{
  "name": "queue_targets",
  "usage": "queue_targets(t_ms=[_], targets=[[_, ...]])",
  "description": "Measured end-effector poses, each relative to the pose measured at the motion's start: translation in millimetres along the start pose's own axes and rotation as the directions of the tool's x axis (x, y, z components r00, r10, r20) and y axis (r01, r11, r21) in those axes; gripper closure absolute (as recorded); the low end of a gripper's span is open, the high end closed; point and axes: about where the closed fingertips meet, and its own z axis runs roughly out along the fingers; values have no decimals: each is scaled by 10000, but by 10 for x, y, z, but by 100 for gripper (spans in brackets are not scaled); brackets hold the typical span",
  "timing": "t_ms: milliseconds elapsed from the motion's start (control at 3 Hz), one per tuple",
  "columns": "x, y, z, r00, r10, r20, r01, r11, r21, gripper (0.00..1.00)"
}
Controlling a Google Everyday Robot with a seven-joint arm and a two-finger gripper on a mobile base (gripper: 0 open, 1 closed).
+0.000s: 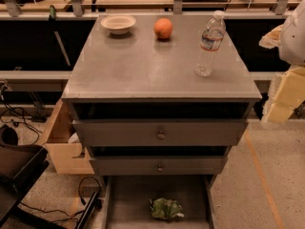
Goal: Pick green jalapeno chip bag from bottom drawer and place on counter
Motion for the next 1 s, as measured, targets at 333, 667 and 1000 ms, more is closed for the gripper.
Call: queue_targets(t_ms=[333,667,1000], targets=[[0,0,0,10000,0,0,0,10000,0,0],[54,29,107,9993,13,379,-18,9999,114,0],[225,261,548,9893,-85,1458,76,9999,66,0]])
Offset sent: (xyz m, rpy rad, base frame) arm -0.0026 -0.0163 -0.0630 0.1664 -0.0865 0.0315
